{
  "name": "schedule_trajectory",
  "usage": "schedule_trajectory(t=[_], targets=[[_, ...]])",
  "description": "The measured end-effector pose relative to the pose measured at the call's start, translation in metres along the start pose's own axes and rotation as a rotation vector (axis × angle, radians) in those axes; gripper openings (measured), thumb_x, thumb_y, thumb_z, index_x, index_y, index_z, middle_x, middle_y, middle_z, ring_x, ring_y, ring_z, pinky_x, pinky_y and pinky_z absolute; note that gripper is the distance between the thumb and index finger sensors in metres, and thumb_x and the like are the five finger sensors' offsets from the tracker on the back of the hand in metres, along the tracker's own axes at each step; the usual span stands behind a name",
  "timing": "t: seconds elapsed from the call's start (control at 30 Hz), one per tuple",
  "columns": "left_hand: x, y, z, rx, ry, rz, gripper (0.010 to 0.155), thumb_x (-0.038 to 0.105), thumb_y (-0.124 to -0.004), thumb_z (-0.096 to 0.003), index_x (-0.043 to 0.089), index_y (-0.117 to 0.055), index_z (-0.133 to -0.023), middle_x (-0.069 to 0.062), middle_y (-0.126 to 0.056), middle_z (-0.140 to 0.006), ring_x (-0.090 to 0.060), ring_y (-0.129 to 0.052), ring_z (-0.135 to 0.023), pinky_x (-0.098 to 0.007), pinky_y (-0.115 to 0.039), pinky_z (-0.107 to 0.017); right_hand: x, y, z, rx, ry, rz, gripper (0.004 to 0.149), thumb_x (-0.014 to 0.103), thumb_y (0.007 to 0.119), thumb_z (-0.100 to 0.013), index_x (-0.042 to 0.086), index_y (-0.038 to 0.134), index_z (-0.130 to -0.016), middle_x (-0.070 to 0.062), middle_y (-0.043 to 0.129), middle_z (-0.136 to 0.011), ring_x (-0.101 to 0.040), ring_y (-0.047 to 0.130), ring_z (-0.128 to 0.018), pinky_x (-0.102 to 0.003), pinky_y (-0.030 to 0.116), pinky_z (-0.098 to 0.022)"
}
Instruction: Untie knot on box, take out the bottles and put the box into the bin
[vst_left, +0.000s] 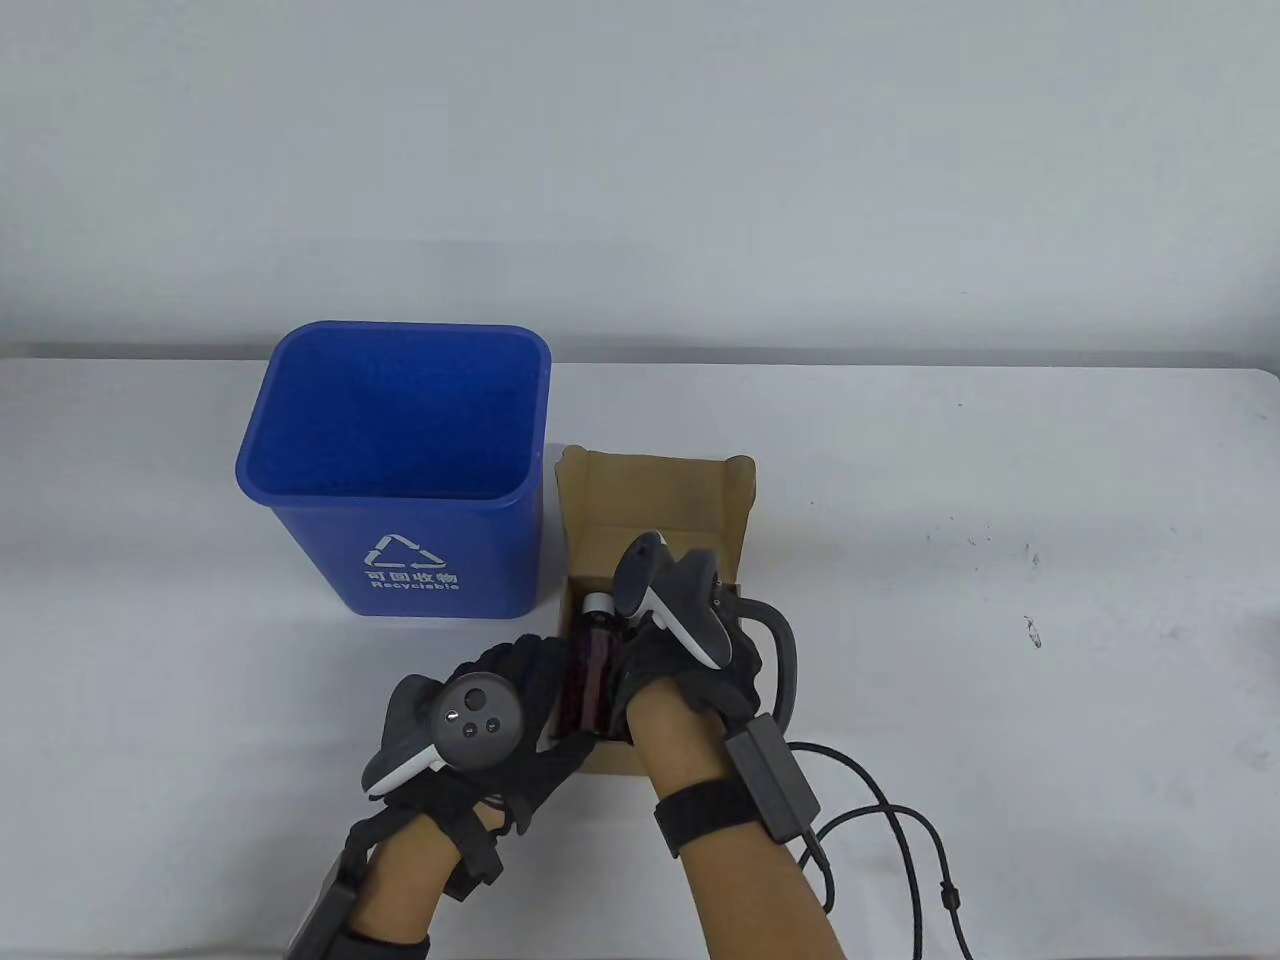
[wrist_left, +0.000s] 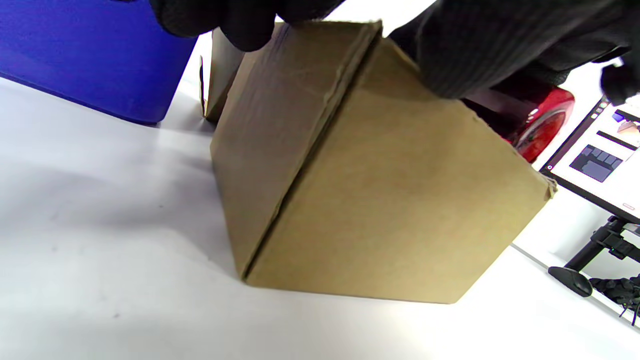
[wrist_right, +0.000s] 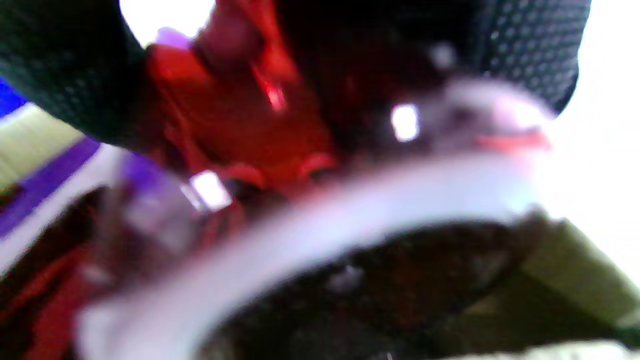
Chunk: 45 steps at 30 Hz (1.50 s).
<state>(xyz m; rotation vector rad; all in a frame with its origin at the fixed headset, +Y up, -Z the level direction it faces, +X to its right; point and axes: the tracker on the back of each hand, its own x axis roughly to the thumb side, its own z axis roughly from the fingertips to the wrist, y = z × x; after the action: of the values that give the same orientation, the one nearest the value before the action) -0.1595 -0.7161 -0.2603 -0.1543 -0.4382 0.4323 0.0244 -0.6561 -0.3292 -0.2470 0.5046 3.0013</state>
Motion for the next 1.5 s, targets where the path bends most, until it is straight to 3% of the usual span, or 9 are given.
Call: schedule_trajectory(t=[0.1, 0.17, 0.3, 0.6, 0.93, 1.13, 1.5], targets=[[0.0, 0.0, 0.0, 0.0, -0.001, 0.004, 0.092, 0.059, -0.071, -0.05, 0.01, -0.027, -0.114, -0.024, -0.035, -0.116, -0.057, -0.039, -0.105, -0.078, -0.035, -0.072, -0.006, -0.013, 0.007, -0.014, -0.069, -0.044, 0.086, 0.06, 0.085, -0.042, 0.002, 0.054, -0.096, -0.013, 0.081, -0.084, -0.042, 0.085, -0.068, -0.049, 0.075, -0.045], [0.0, 0.0, 0.0, 0.0, -0.001, 0.004, 0.092, 0.059, -0.071, -0.05, 0.01, -0.027, -0.114, -0.024, -0.035, -0.116, -0.057, -0.039, -0.105, -0.078, -0.035, -0.072, -0.012, -0.024, 0.011, -0.044, -0.106, -0.066, 0.086, 0.06, 0.086, -0.042, 0.003, 0.054, -0.097, -0.011, 0.081, -0.085, -0.041, 0.08, -0.065, -0.045, 0.072, -0.043], [0.0, 0.0, 0.0, 0.001, 0.0, 0.007, 0.091, 0.058, -0.071, -0.0501, 0.01, -0.027, -0.114, -0.025, -0.035, -0.115, -0.057, -0.039, -0.105, -0.078, -0.035, -0.072, -0.031, -0.043, 0.019, -0.107, -0.19, -0.13, 0.086, 0.059, 0.088, -0.041, 0.004, 0.053, -0.097, -0.011, 0.08, -0.086, -0.034, 0.082, -0.054, -0.039, 0.074, -0.035], [0.0, -0.001, 0.001, 0.005, 0.001, 0.015, 0.092, 0.059, -0.07, -0.0501, 0.01, -0.027, -0.114, -0.024, -0.035, -0.115, -0.057, -0.039, -0.105, -0.078, -0.035, -0.072, -0.093, -0.064, 0.02, -0.233, -0.23, -0.267, 0.085, 0.054, 0.092, -0.04, 0.003, 0.053, -0.096, -0.014, 0.077, -0.086, -0.039, 0.088, -0.053, -0.042, 0.079, -0.035], [0.0, -0.001, 0.001, 0.006, 0.002, 0.015, 0.092, 0.059, -0.071, -0.0501, 0.01, -0.027, -0.114, -0.024, -0.035, -0.116, -0.057, -0.039, -0.105, -0.078, -0.035, -0.071, -0.178, -0.064, -0.001, -0.335, -0.154, -0.371, 0.085, 0.052, 0.094, -0.039, 0.003, 0.053, -0.095, -0.015, 0.075, -0.085, -0.04, 0.092, -0.056, -0.044, 0.082, -0.038], [0.0, 0.0, 0.0, 0.007, 0.004, 0.013, 0.092, 0.059, -0.071, -0.0501, 0.01, -0.027, -0.114, -0.024, -0.035, -0.115, -0.057, -0.039, -0.105, -0.078, -0.035, -0.072, -0.24, -0.056, -0.025, -0.461, -0.112, -0.495, 0.084, 0.051, 0.098, -0.038, 0.007, 0.056, -0.095, -0.012, 0.077, -0.088, -0.039, 0.095, -0.061, -0.044, 0.084, -0.04], [0.006, 0.0, 0.001, 0.011, 0.002, -0.06, 0.089, 0.059, -0.069, -0.05, 0.014, -0.029, -0.115, -0.021, -0.036, -0.117, -0.057, -0.038, -0.105, -0.078, -0.034, -0.072, -0.313, -0.036, -0.077, -0.517, 0.04, -0.47, 0.083, 0.049, 0.099, -0.037, 0.014, 0.054, -0.097, -0.008, 0.074, -0.092, -0.04, 0.092, -0.067, -0.044, 0.082, -0.044]])
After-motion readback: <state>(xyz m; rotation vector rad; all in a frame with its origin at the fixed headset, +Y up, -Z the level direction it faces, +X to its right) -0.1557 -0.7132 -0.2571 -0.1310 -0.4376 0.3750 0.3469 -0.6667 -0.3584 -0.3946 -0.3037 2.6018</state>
